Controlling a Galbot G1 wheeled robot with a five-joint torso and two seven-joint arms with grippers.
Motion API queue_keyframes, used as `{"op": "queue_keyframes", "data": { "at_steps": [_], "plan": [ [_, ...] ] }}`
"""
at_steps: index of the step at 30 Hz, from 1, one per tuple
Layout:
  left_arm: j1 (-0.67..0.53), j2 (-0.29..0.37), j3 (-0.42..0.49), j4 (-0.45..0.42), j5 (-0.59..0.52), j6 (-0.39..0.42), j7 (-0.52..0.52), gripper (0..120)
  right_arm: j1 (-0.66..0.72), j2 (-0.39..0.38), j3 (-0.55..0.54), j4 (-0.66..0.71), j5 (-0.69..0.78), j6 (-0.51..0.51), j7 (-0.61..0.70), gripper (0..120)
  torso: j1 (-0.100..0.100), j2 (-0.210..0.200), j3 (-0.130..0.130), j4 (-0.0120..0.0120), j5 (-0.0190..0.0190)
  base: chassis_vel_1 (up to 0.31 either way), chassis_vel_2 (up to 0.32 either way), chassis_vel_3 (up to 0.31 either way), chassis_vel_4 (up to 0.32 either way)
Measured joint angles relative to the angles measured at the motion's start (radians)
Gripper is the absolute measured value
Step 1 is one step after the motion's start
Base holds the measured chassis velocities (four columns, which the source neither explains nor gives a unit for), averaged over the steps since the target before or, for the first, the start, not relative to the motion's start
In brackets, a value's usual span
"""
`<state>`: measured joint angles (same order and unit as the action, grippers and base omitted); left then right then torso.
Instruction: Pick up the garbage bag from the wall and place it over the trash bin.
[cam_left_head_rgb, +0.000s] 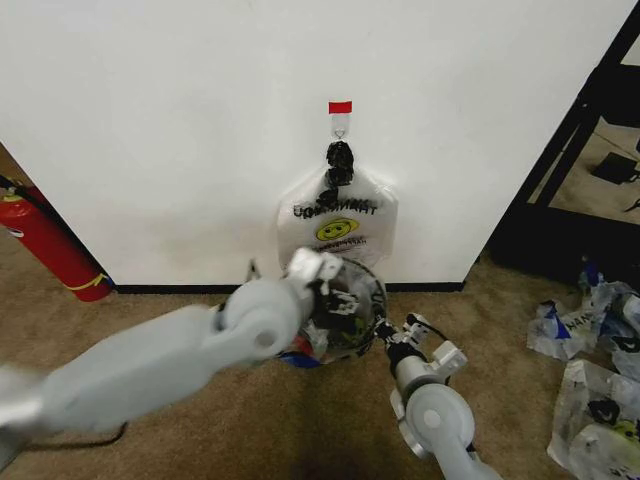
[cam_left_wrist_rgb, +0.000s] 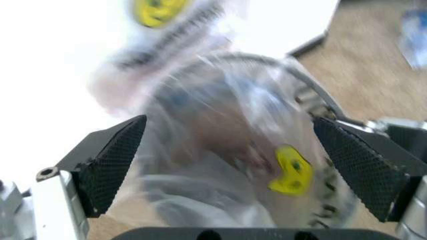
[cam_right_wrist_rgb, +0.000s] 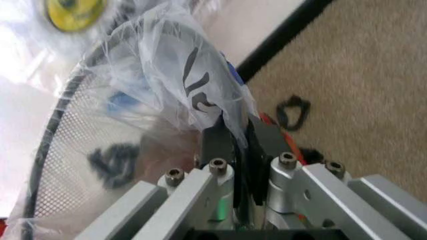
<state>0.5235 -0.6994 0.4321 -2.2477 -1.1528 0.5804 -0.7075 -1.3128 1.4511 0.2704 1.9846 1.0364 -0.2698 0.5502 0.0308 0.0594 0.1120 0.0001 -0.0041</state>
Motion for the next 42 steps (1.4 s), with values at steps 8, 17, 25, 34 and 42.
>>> {"op": "queue_keyframes", "data": {
  "at_steps": [8, 17, 25, 34, 42],
  "plan": [
    [0.444, 0.003, -0.389, 0.019, 0.317, -0.349, 0.185, 100, -0.015, 0.019, 0.004, -0.023, -0.037, -0.078, 0.048, 1, 0.0, 0.0, 0.0, -0.0016, -0.0002, 0.0, 0.0, 0.0, 0.0],
    [0.715, -0.052, -0.643, -0.034, 0.335, -0.363, 0.207, 100, -0.002, -0.001, -0.011, -0.052, -0.047, -0.102, 0.049, 4, 0.0, 0.0, 0.0, -0.002, 0.0002, 0.0, 0.0, 0.0, 0.0],
    [0.715, -0.06, -0.626, -0.058, 0.351, -0.338, 0.2, 100, -0.011, -0.006, -0.012, -0.029, -0.038, -0.107, 0.045, 34, 0.0, 0.0, 0.0, -0.0019, 0.0006, 0.0, 0.0, 0.0, 0.0],
    [0.719, -0.08, -0.613, -0.079, 0.364, -0.316, 0.182, 100, -0.076, -0.042, -0.005, 0.071, -0.107, -0.086, -0.044, 66, 0.0, 0.0, 0.0, -0.0017, 0.0005, 0.0, 0.0, 0.0, 0.0],
    [0.783, -0.135, -0.672, -0.034, 0.428, -0.43, 0.246, 100, -0.19, -0.066, 0.048, 0.166, -0.395, 0.114, -0.252, 94, 0.0, 0.0, 0.0, -0.0016, 0.0005, 0.0, 0.0, 0.0, 0.0]
  ]
}}
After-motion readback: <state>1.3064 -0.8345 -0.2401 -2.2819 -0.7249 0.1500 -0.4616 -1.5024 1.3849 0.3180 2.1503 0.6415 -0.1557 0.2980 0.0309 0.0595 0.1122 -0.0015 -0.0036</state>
